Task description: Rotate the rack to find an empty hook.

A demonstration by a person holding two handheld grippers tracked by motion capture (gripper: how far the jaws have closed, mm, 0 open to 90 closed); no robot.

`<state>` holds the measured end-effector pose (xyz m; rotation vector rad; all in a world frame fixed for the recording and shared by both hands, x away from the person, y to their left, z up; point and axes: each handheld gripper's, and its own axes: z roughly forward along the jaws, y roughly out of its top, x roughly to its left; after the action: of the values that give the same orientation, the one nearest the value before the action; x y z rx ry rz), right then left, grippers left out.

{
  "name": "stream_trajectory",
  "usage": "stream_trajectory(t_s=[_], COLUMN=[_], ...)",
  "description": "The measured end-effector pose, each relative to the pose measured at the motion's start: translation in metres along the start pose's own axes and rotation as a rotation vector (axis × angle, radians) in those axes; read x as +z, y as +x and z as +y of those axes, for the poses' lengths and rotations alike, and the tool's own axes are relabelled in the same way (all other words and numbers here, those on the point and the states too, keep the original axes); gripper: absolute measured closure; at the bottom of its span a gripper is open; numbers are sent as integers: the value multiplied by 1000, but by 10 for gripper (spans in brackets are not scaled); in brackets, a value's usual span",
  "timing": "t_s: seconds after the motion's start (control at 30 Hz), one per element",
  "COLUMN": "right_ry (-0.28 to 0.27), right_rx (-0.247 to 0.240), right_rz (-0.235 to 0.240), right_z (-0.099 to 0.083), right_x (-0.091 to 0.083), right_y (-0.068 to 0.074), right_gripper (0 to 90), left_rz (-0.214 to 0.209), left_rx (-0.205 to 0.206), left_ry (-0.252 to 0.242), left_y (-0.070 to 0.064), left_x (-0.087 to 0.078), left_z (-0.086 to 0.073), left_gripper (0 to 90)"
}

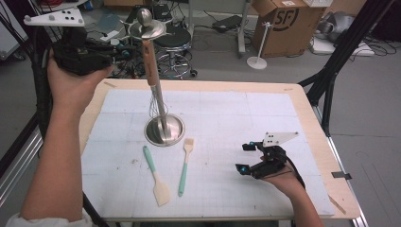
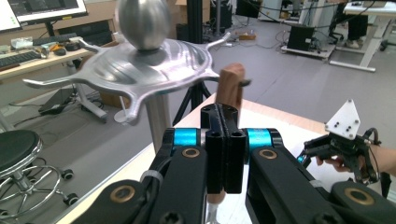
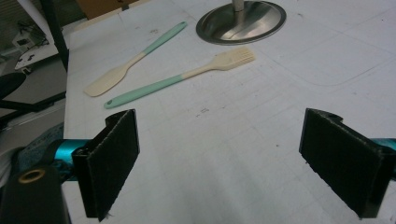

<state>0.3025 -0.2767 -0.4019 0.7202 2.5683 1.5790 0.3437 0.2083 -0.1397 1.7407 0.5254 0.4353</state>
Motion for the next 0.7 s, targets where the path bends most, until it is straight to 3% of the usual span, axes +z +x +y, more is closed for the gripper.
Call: stream_trajectory(t_s=[0.1,0.43,0.7], right_ry=[0,3,2], right_rx=[0,0,-6], right_rz=[0,4,1], right_z=[0,0,0], right_x=[0,2,2], right_y=[0,0,0], right_gripper=[116,116,116], left_rz=[-1,-73,-111], left_rx=[5,33,64], left_ry=[1,-36,-6], left_y=[-3,-23,-36], left_x=[-2,-4,12], left_z=[0,14,20], left_gripper=[896,896,896])
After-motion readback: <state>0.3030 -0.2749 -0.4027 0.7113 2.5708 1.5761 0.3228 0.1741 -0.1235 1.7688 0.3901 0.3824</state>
